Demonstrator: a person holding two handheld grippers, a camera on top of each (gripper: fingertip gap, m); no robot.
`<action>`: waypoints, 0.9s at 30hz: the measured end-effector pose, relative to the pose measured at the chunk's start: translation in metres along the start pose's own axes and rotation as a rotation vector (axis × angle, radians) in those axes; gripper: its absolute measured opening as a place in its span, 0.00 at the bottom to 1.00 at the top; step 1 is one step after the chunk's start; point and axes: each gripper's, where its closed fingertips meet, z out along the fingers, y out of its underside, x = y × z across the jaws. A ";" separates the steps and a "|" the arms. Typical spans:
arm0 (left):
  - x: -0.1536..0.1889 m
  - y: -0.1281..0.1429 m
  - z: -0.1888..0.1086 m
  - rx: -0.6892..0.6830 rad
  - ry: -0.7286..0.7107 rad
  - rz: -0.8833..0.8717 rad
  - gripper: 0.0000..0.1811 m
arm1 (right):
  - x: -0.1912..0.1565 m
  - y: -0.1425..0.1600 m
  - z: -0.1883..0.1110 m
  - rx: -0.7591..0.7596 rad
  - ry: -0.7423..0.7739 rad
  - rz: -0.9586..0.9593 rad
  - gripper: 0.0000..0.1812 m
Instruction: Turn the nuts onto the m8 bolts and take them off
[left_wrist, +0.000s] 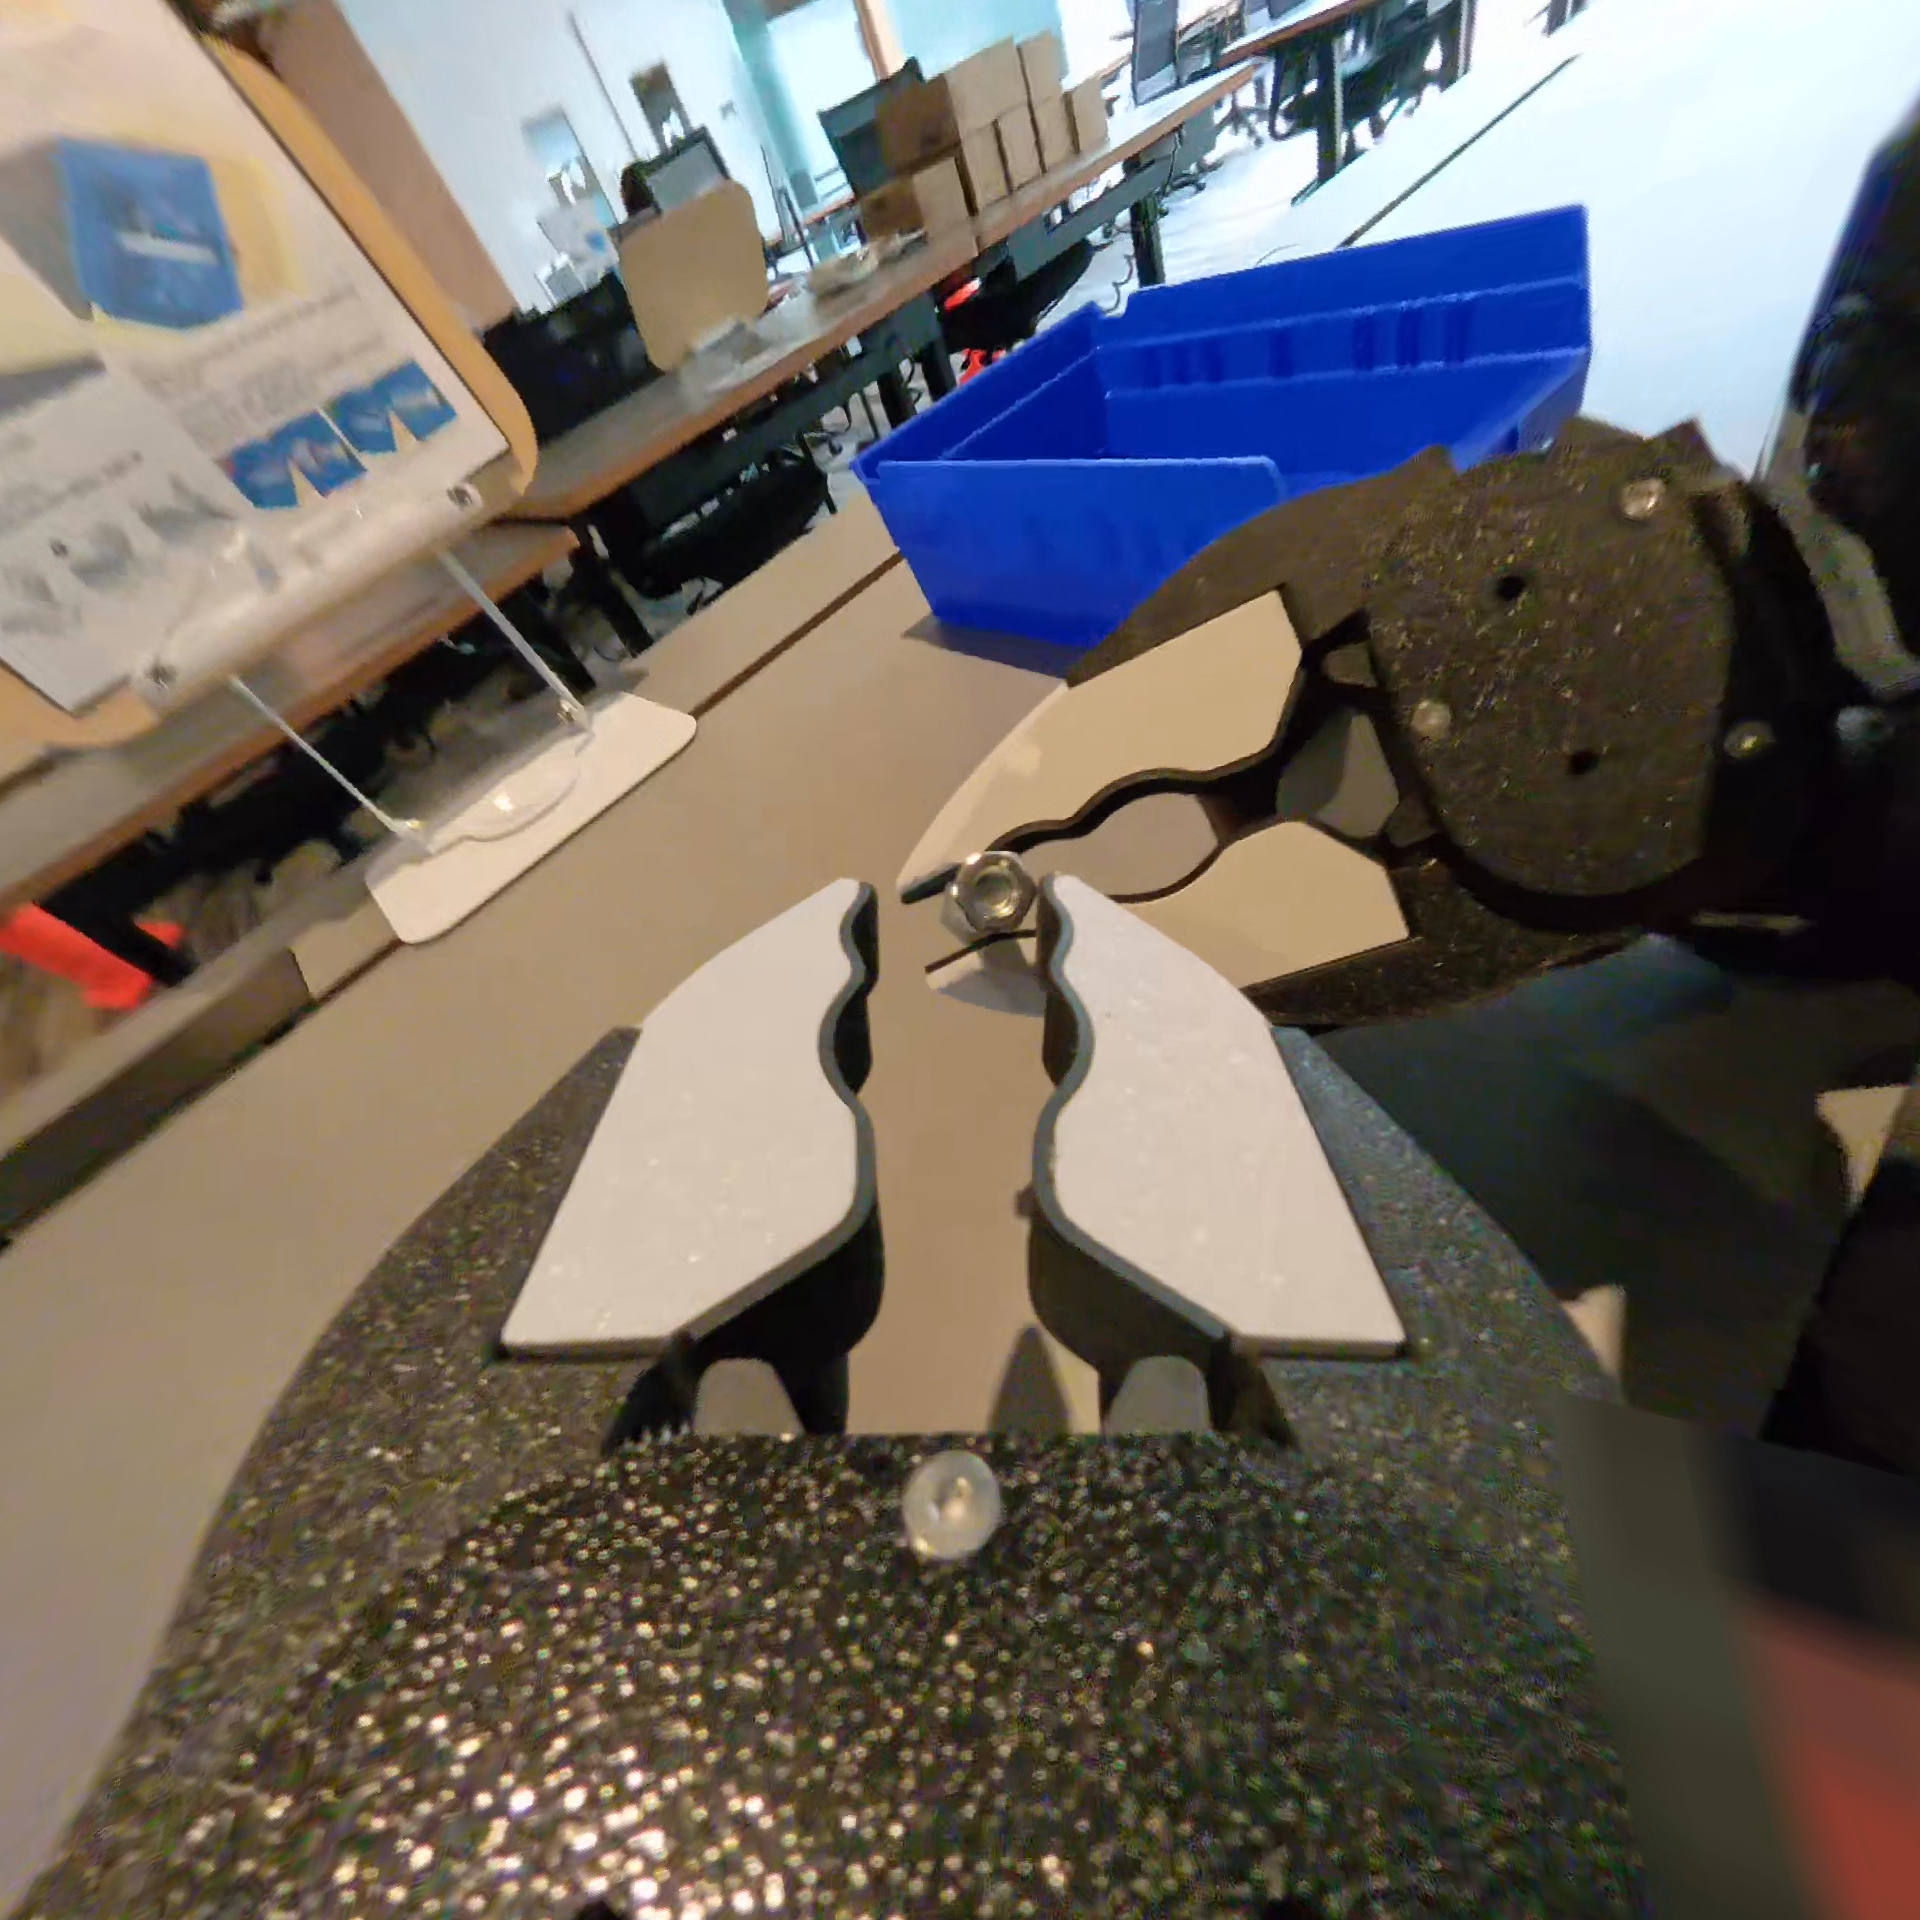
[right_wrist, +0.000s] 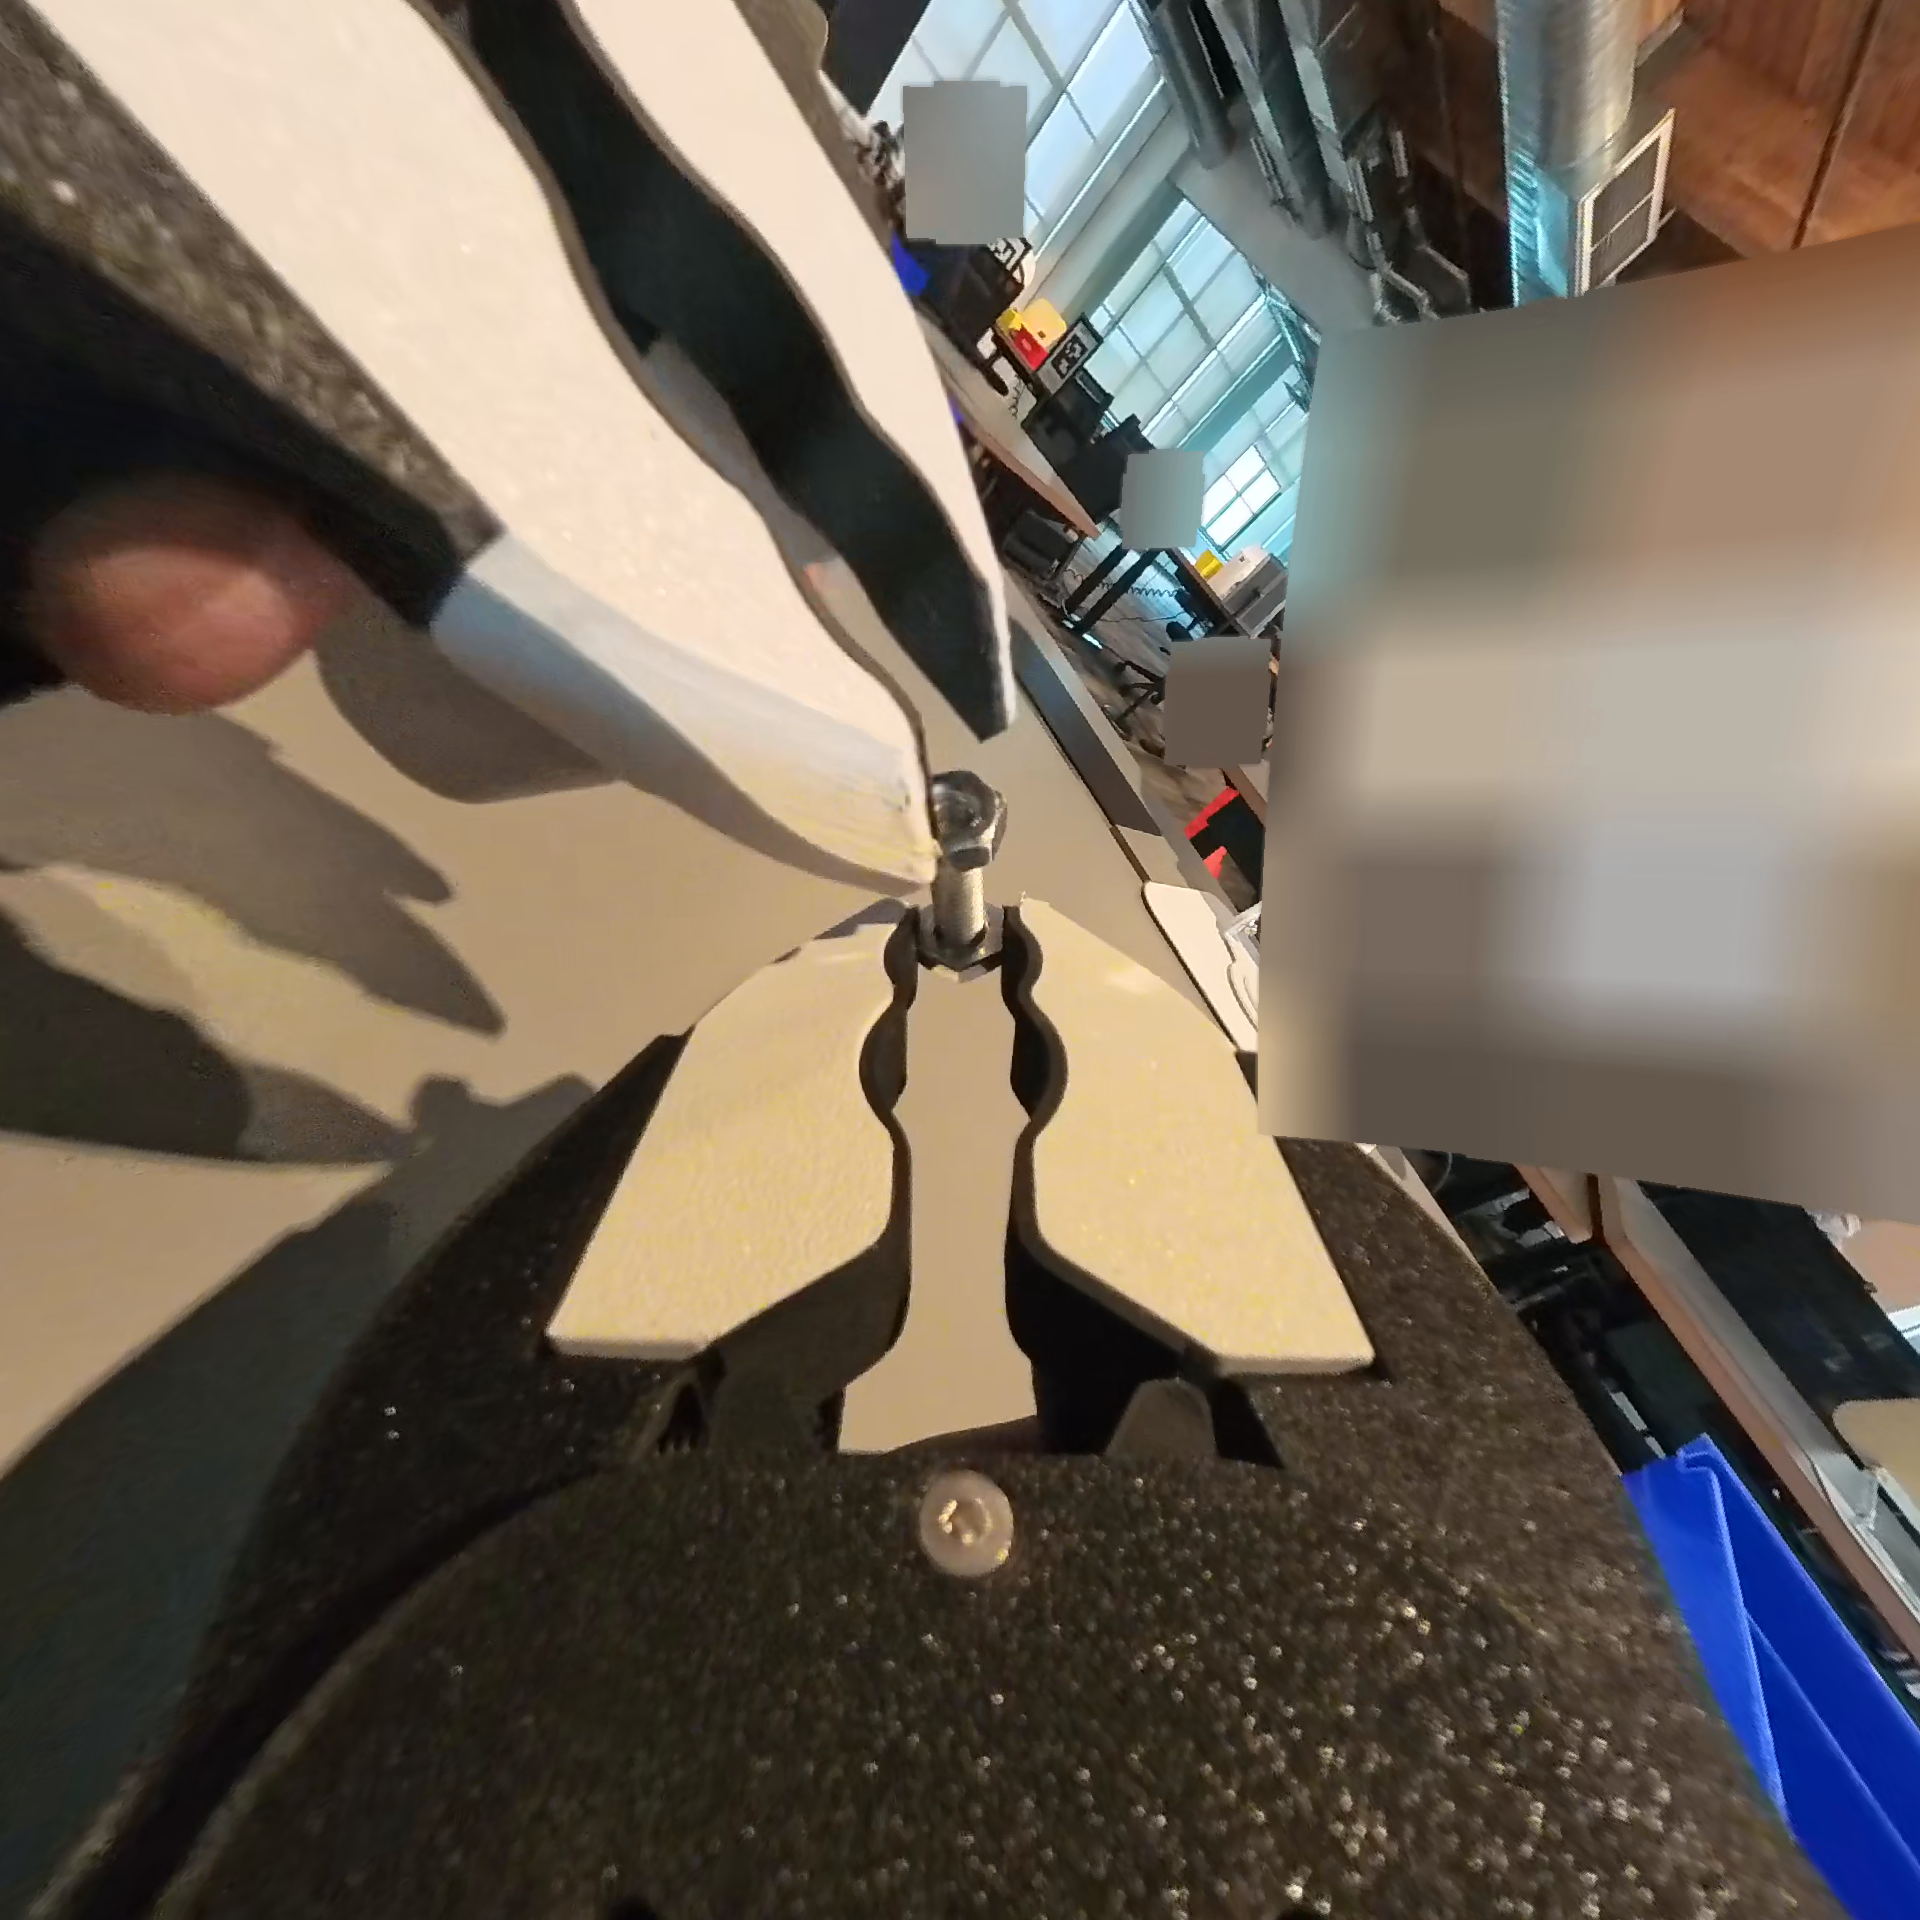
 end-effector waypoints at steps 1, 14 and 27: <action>0.001 0.000 0.000 -0.002 0.006 -0.037 0.15 | 0.000 0.000 0.000 -0.002 0.003 -0.002 0.08; 0.011 -0.002 0.004 0.022 0.002 -0.038 0.08 | 0.000 -0.002 -0.001 0.007 0.005 -0.010 0.08; 0.012 0.006 -0.006 0.075 0.084 0.519 0.14 | -0.018 -0.003 0.001 0.019 -0.101 -0.004 0.08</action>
